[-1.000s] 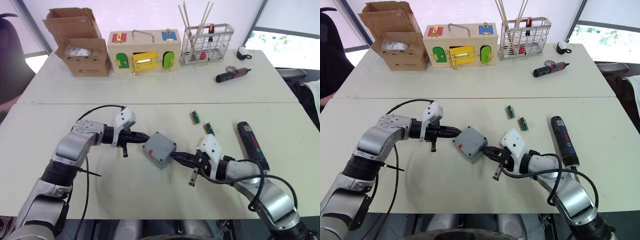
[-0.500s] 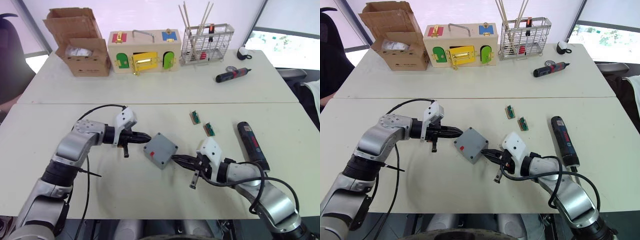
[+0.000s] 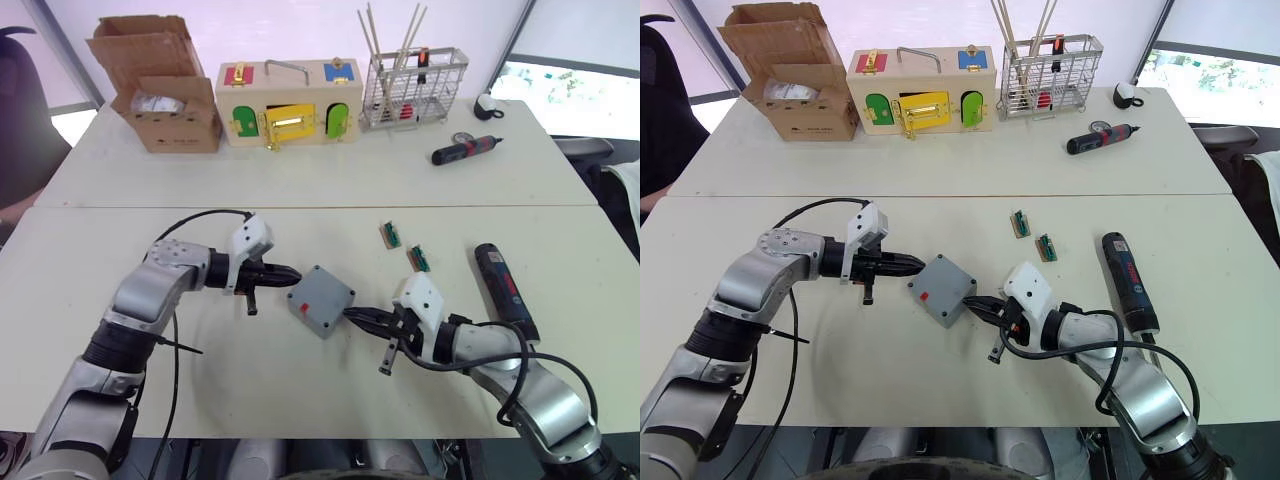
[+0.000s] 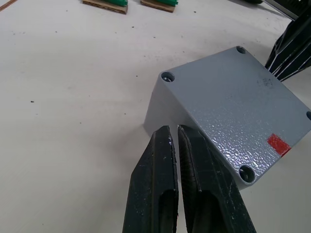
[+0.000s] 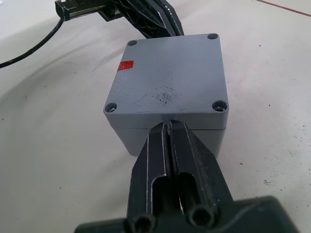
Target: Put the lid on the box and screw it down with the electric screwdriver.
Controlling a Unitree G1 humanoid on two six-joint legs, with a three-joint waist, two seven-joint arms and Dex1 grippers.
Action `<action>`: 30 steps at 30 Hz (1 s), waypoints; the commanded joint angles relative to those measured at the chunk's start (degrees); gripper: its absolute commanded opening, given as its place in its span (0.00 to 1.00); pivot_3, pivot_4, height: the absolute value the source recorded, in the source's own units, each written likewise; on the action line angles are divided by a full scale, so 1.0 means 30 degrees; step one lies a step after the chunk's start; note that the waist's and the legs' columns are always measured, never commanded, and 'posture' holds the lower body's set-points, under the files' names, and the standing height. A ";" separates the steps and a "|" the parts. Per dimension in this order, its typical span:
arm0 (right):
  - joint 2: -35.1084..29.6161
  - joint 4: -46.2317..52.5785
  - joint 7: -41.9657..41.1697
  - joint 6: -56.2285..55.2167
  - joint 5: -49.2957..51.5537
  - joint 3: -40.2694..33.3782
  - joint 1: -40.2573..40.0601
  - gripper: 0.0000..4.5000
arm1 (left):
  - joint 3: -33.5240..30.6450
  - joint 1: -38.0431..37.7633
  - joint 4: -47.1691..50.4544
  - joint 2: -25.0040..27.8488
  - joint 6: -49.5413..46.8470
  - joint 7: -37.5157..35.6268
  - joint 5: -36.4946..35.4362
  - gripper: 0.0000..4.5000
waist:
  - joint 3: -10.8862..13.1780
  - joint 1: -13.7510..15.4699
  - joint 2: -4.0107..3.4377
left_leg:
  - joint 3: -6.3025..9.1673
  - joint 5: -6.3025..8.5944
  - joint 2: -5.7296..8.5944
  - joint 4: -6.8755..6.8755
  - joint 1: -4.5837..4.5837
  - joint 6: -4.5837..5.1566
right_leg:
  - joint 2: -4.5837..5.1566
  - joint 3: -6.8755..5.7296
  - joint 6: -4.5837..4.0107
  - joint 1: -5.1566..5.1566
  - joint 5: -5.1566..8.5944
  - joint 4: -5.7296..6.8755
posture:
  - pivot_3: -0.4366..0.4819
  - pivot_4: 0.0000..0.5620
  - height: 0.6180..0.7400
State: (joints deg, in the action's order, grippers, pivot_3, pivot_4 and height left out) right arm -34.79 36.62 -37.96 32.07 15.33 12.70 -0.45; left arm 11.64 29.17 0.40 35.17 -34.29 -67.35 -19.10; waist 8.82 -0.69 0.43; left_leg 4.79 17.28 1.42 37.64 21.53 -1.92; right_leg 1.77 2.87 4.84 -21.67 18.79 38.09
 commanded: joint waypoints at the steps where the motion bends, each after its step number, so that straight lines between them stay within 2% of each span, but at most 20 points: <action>1: 0.0146 0.0528 0.0024 -0.0378 0.0185 -0.0343 0.0172 0.01 | 0.0108 -0.0226 0.0671 0.0253 0.0275 -0.0413 -0.0191 0.04 | 0.0000 -0.0009 0.0000 | 0.0001 0.0000 0.0000 0.0000 0.0000 0.0000 | -0.0001 0.0000 0.0000 0.0000 0.0000 0.0000 | 0.48 0.27 1.00; 5: 0.0065 0.0663 0.0007 -0.0363 0.0255 -0.0480 -0.0011 0.01 | -0.0030 -0.0364 0.0715 0.0429 0.0315 -0.0223 -0.0116 0.04 | 0.0000 0.0008 0.0000 | 0.0001 0.0000 0.0000 0.0003 0.0001 0.0000 | 0.0001 0.0000 0.0000 0.0001 0.0000 0.0000 | 0.48 0.27 1.00; 10: -0.0389 0.1360 -0.0133 0.0170 0.1012 -0.1725 -0.0519 0.01 | -0.0665 0.0549 -0.1215 0.0472 0.0887 0.0313 0.0303 0.04 | 0.0000 0.0034 0.0001 | 0.0003 0.0001 0.0000 0.0017 0.0006 0.0001 | 0.0001 -0.0002 0.0000 0.0005 0.0000 0.0000 | 0.48 0.27 1.00; 14: -0.0479 0.1163 -0.0203 0.0194 0.0846 -0.1420 -0.0702 0.01 | -0.0303 0.0811 -0.2009 0.0165 0.1214 0.0280 0.0490 0.04 | 0.0001 -0.0005 0.0001 | 0.0002 0.0003 0.0001 0.0025 0.0005 0.0005 | -0.0003 -0.0005 0.0000 0.0008 0.0000 0.0004 | 0.48 0.27 1.00; 23: -0.0031 -0.0507 -0.0114 -0.0212 0.0051 -0.0211 -0.0411 0.01 | 0.0476 -0.0443 -0.1653 -0.1050 0.1508 0.0752 0.0805 0.04 | 0.0001 0.0026 0.0001 | 0.0003 0.0004 0.0000 0.0036 0.0011 0.0008 | -0.0001 -0.0003 0.0000 0.0005 0.0000 0.0008 | 0.48 0.27 1.00; 30: -0.0022 -0.1810 -0.0738 -0.0695 -0.0206 0.0176 0.0383 0.01 | 0.0511 -0.1346 -0.0316 -0.0958 0.0983 0.0625 0.0356 0.04 | 0.0001 -0.0002 0.0002 | 0.0004 0.0006 0.0000 0.0046 0.0018 0.0009 | 0.0000 -0.0004 0.0001 0.0004 0.0000 0.0008 | 0.48 0.27 1.00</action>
State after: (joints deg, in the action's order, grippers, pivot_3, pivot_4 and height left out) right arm -34.97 31.08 -39.54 31.58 14.74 13.25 -0.21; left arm 13.21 25.51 -3.44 32.13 -31.02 -64.76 -16.81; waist 8.83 -0.70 0.43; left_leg 4.80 17.30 1.42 37.77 21.58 -1.89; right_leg 1.78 2.87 4.84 -21.66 18.79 38.11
